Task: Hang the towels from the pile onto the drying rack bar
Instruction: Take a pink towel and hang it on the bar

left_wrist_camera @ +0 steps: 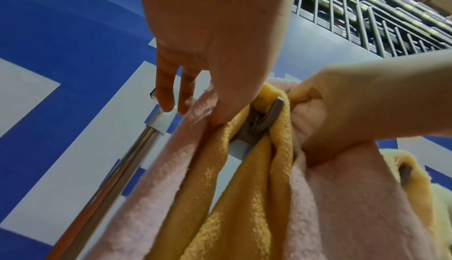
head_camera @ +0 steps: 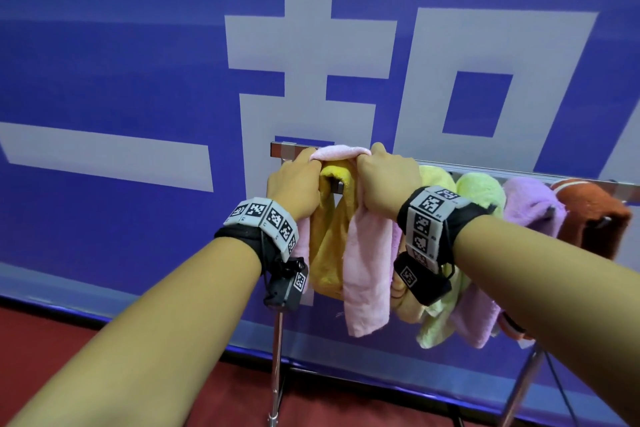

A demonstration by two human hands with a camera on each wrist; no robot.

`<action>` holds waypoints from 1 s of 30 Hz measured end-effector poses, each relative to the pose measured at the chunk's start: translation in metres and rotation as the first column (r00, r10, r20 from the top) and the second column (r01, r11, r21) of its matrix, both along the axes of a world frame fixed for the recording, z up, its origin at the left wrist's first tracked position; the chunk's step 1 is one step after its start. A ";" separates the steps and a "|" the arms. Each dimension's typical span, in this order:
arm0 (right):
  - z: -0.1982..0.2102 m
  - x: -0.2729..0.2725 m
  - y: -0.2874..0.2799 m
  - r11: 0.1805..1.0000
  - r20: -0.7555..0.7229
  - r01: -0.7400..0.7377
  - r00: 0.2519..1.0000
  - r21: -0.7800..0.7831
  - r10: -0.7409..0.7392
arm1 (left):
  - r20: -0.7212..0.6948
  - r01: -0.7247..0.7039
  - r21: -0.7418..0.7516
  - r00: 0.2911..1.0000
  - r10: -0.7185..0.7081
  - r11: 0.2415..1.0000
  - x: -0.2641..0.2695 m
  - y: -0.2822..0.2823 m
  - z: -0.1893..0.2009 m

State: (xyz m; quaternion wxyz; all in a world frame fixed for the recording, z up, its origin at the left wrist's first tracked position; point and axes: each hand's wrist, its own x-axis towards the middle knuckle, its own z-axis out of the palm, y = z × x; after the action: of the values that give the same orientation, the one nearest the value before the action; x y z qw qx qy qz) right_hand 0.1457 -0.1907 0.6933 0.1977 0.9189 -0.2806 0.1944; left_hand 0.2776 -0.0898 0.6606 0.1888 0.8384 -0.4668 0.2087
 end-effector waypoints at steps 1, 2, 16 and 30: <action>-0.001 0.001 0.000 1.000 0.007 0.010 1.000 -0.011 -0.010 | -0.016 0.004 0.019 1.000 -0.004 1.000 -0.001 0.000 0.000; -0.002 0.002 -0.001 1.000 0.022 0.018 1.000 -0.012 -0.018 | -0.032 0.012 0.039 0.999 -0.010 0.999 -0.002 -0.001 0.000; -0.007 0.003 -0.009 0.989 0.091 -0.078 0.994 0.123 0.067 | -0.050 0.147 -0.230 0.986 -0.162 0.962 -0.005 0.007 0.002; 0.001 -0.039 -0.014 0.820 0.253 -0.456 0.887 0.347 0.386 | 0.022 0.194 -0.098 0.981 -0.193 0.976 -0.040 -0.010 0.013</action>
State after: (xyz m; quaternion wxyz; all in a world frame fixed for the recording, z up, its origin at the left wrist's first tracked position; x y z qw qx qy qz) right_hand 0.1068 -0.2044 0.6945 -0.0655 0.9585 -0.1194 0.2503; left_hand 0.2380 -0.1001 0.6735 0.2467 0.7773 -0.5363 0.2176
